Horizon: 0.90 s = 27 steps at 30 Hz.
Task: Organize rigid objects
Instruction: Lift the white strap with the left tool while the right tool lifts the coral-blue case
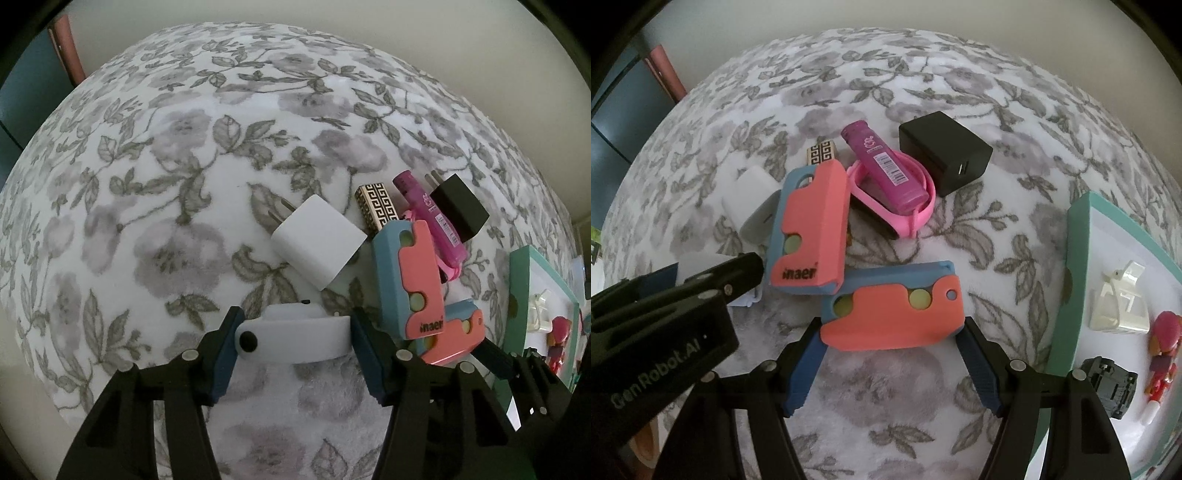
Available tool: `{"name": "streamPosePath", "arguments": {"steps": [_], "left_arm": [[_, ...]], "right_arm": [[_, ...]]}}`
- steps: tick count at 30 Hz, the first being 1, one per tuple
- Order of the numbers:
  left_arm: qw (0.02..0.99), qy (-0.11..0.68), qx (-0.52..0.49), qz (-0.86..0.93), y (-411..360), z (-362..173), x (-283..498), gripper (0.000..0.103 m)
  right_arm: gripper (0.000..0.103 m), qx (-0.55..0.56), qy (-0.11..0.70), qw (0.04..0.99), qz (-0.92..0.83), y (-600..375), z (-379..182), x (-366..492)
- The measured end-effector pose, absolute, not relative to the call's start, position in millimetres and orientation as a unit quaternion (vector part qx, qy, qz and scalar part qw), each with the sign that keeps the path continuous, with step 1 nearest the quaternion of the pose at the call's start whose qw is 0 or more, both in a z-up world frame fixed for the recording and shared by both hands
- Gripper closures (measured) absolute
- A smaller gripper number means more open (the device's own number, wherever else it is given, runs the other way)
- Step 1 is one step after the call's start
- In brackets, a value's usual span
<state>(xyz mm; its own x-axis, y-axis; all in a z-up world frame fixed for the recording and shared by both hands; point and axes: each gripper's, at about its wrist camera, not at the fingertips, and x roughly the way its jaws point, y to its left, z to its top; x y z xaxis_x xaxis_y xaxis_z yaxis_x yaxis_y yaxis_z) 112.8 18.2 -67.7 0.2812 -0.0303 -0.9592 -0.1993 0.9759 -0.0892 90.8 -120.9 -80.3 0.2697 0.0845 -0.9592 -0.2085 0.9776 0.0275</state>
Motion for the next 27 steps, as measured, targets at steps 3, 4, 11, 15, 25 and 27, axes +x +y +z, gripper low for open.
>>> {"name": "streamPosePath", "arguments": {"steps": [3, 4, 11, 15, 25, 27], "left_arm": [[0.795, 0.597, -0.093, 0.053, 19, -68, 113, 0.043], [0.795, 0.598, -0.092, 0.054, 19, -68, 114, 0.043], [0.788, 0.605, -0.100, 0.053, 21, -74, 114, 0.042], [0.789, 0.605, -0.097, 0.051, 21, -77, 114, 0.042], [0.789, 0.606, -0.088, 0.051, 17, -83, 115, 0.042], [0.789, 0.607, -0.084, 0.051, 15, -85, 115, 0.042]], "right_arm": [[0.027, -0.055, 0.597, 0.796, 0.089, -113, -79, 89], [0.027, -0.057, 0.596, 0.796, 0.088, -110, -80, 90], [0.025, -0.059, 0.589, 0.801, 0.088, -101, -81, 99], [0.025, -0.058, 0.587, 0.803, 0.088, -101, -83, 106], [0.020, -0.062, 0.581, 0.807, 0.088, -96, -90, 114], [0.020, -0.062, 0.582, 0.807, 0.087, -95, -90, 115]]}}
